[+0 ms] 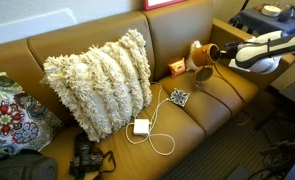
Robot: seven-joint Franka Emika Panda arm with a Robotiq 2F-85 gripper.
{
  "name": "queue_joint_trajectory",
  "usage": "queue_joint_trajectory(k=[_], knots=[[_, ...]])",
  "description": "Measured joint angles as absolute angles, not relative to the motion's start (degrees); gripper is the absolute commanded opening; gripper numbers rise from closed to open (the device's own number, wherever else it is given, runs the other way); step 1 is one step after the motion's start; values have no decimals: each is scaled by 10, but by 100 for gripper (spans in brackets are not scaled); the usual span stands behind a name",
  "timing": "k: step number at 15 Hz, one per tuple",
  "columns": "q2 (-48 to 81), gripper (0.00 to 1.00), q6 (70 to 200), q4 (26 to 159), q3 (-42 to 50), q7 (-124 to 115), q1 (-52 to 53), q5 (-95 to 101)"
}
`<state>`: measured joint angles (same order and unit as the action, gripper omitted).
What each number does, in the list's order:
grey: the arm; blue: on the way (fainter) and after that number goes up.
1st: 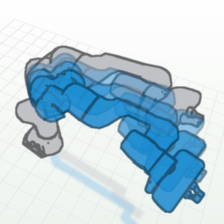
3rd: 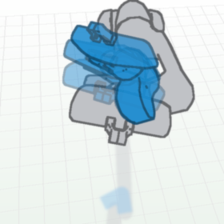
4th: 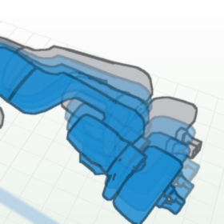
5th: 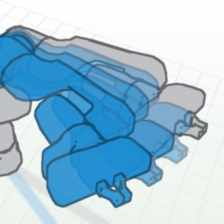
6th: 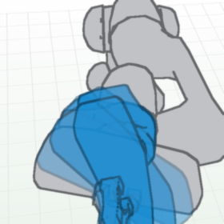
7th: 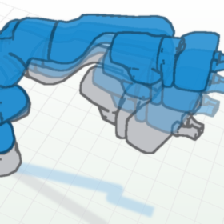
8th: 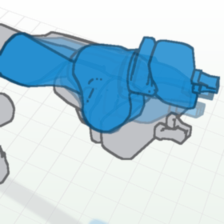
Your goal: Pick the object on the right of the couch
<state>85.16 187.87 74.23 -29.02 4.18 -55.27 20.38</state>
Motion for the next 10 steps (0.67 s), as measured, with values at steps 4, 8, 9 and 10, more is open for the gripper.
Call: queue_joint_trajectory(k=[4, 8, 9, 10], knots=[[852, 6, 1875, 751, -304, 126, -569, 236], [852, 6, 1864, 762, -324, 194, -591, 274], [852, 6, 1862, 766, -331, 214, -598, 282], [852, 6, 1861, 770, -338, 235, -604, 289]])
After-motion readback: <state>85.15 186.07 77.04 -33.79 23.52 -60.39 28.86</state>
